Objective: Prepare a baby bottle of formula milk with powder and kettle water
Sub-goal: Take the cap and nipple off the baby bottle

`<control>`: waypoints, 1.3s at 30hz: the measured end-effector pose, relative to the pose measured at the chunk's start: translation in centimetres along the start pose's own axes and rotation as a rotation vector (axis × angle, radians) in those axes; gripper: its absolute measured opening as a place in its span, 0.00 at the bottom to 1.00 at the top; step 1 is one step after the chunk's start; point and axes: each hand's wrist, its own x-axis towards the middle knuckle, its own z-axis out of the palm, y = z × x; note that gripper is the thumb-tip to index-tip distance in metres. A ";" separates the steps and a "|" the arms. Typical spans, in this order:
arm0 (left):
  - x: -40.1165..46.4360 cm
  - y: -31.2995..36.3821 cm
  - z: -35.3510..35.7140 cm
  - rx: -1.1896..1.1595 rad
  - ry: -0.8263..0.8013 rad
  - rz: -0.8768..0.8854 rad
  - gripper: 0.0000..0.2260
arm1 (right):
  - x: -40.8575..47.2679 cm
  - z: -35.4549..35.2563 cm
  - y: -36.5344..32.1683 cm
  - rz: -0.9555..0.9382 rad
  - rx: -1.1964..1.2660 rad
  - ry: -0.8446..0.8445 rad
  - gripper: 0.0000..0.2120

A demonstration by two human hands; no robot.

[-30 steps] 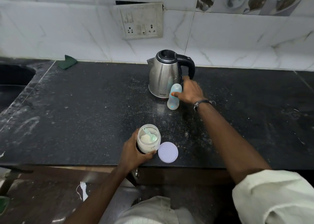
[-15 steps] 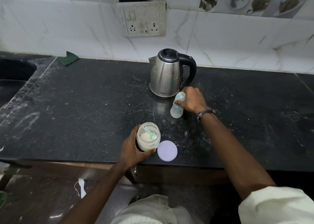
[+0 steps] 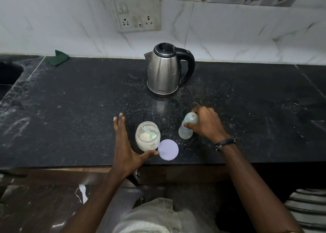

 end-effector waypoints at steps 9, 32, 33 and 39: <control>0.6 6.5 3.6 -0.200 -0.271 0.251 0.59 | -1.8 0.0 0.7 -0.011 -0.069 -0.031 0.25; 4.6 4.8 13.0 -0.068 -0.444 -0.068 0.26 | -1.8 -0.3 -0.9 0.015 -0.130 0.014 0.29; 4.6 4.8 13.0 -0.061 -0.438 -0.066 0.25 | -1.8 0.0 -1.3 0.018 -0.168 0.027 0.31; 4.6 4.5 13.3 -0.021 -0.451 -0.071 0.21 | -1.2 1.0 -2.1 0.051 -0.232 0.091 0.26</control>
